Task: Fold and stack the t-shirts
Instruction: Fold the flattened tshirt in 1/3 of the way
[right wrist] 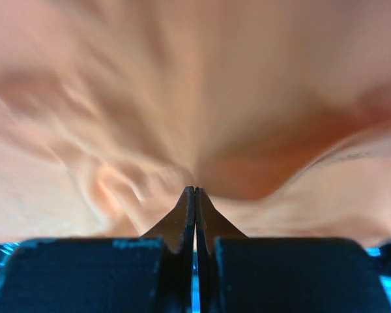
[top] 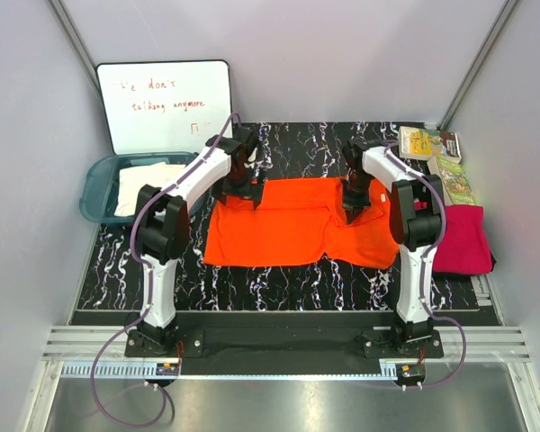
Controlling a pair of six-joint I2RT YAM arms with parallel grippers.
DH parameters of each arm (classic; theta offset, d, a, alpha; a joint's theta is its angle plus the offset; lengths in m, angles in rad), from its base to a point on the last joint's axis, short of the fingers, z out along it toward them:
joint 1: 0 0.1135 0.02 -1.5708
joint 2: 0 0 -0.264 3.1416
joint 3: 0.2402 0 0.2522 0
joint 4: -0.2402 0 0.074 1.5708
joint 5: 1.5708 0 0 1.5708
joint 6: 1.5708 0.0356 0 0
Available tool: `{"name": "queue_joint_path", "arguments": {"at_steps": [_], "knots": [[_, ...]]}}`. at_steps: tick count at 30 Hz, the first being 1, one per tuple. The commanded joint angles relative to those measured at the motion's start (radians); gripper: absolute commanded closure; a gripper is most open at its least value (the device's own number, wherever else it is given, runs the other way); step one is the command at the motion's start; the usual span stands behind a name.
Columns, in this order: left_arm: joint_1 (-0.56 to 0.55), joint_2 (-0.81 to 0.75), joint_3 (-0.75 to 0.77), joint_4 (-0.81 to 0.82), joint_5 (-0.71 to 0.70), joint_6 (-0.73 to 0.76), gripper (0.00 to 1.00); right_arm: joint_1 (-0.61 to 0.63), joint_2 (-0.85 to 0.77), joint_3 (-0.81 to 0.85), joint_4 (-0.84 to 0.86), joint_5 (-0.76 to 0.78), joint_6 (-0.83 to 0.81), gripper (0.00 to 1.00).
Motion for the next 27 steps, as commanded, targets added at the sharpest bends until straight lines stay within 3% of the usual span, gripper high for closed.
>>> {"name": "queue_joint_path", "arguments": {"at_steps": [1,8,14,16,17,18,19,27], "knots": [[-0.007,-0.001,0.027,0.007,-0.017,-0.007,0.01,0.005,-0.130,-0.071,-0.051,0.036,0.003,1.00],[-0.007,0.015,0.048,0.001,-0.014,-0.013,0.01,0.005,-0.130,-0.140,-0.071,0.016,0.012,1.00],[-0.007,0.022,0.074,0.002,-0.023,-0.012,0.01,0.005,-0.116,-0.008,-0.054,0.053,-0.003,1.00],[-0.005,0.038,0.097,0.002,-0.016,-0.003,0.07,0.005,-0.079,0.026,-0.034,0.105,-0.001,1.00],[-0.005,0.049,0.108,0.002,-0.011,0.001,0.23,0.003,-0.059,0.067,-0.027,0.111,-0.001,1.00],[-0.005,0.075,0.138,-0.002,-0.011,0.001,0.87,0.003,-0.015,0.089,-0.023,0.116,0.002,1.00],[-0.005,0.089,0.157,-0.010,-0.029,-0.012,1.00,0.003,0.005,0.124,-0.017,0.112,0.006,1.00],[0.007,0.270,0.330,-0.087,-0.092,-0.064,1.00,0.003,0.198,0.285,0.010,0.141,0.008,1.00]]}}
